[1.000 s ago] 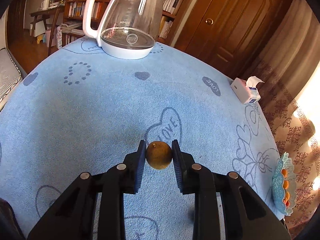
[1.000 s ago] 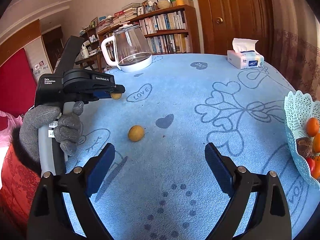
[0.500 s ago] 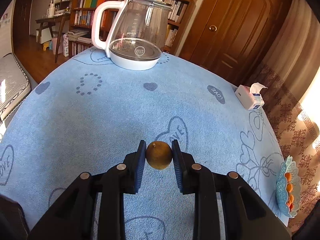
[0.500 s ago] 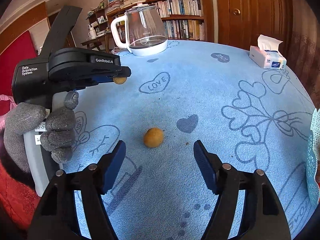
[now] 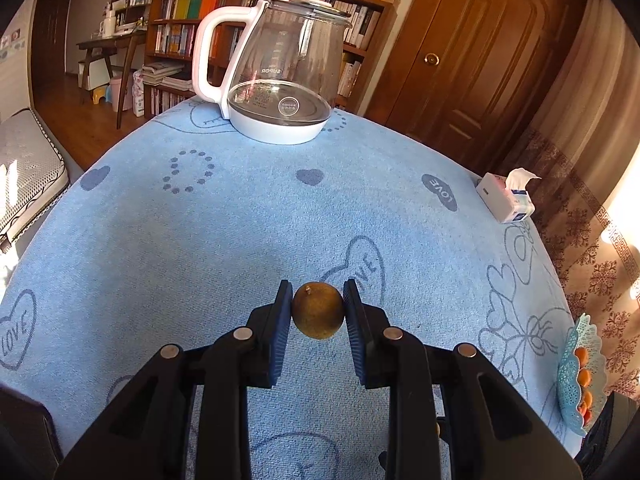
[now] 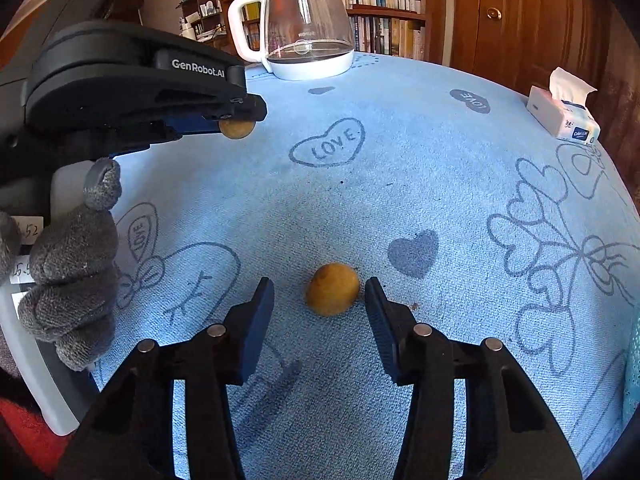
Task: Organize fruits
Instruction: 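Grasp another yellow-brown fruit with the right tool while the left tool holds its fruit, then carry the yellow-brown fruit into the basket with the right tool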
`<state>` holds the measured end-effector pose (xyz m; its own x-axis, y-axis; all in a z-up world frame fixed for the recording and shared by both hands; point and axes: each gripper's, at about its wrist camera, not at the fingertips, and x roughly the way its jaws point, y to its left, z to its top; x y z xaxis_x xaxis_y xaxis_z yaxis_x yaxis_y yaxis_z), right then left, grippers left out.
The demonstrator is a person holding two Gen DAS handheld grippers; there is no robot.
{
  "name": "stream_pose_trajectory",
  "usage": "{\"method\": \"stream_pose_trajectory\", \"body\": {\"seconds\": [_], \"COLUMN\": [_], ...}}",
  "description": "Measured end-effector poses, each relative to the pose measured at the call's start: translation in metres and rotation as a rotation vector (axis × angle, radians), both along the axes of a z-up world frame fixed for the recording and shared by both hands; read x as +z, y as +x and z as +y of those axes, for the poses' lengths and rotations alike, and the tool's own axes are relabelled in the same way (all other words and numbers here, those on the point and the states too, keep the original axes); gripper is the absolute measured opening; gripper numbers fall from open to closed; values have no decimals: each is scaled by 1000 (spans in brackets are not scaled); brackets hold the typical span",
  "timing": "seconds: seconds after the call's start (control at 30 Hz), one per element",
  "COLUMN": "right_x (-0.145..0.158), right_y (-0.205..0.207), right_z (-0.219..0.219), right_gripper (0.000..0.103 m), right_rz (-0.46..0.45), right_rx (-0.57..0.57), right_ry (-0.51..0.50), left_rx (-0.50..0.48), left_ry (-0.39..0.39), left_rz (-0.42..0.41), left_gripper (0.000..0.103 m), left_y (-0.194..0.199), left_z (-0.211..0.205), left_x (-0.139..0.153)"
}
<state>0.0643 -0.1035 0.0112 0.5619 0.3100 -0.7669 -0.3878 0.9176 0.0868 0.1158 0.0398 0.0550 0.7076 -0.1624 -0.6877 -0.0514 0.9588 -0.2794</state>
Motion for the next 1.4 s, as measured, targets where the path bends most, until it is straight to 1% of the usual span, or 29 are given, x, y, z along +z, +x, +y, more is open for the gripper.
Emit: {"method": "stream_pose_trajectory", "body": {"seconds": [0.03,0.1,0.17,0.3,0.5,0.8,1.13,1.4], "right_x": [-1,-2,-1,-2,-1,9,37,67], "right_y": [2,4,5,6,2,-10,-30,-46], "right_z": [0,0,0,2,-2,-10,-23,-44], "right_gripper": [44,44,41,27,27,27,27,27], "right_rz": [5,5,3,-2,-9,-34,-98,-176], "right_rx": [-4,-13,-17,-34,-46,-65,-78,-119], "right_ry": [-2,-1,-5,-35,-19,22,91,143], "left_rx": [-1,-3,-3,-3,-3,15,8,-16], "left_ry": [0,1,2,1,10,77,113,131], "left_rz": [0,-1,-1,-1,-5,-39,-65,-84], "left_gripper": [26,26,26,26,27,26,26,27], "left_y": [0,-1,-1,-1,-2,-7,-12,-19], "left_z": [0,0,0,0,-3,-10,-17,-27], "left_x": [0,0,0,0,0,4,7,9]}}
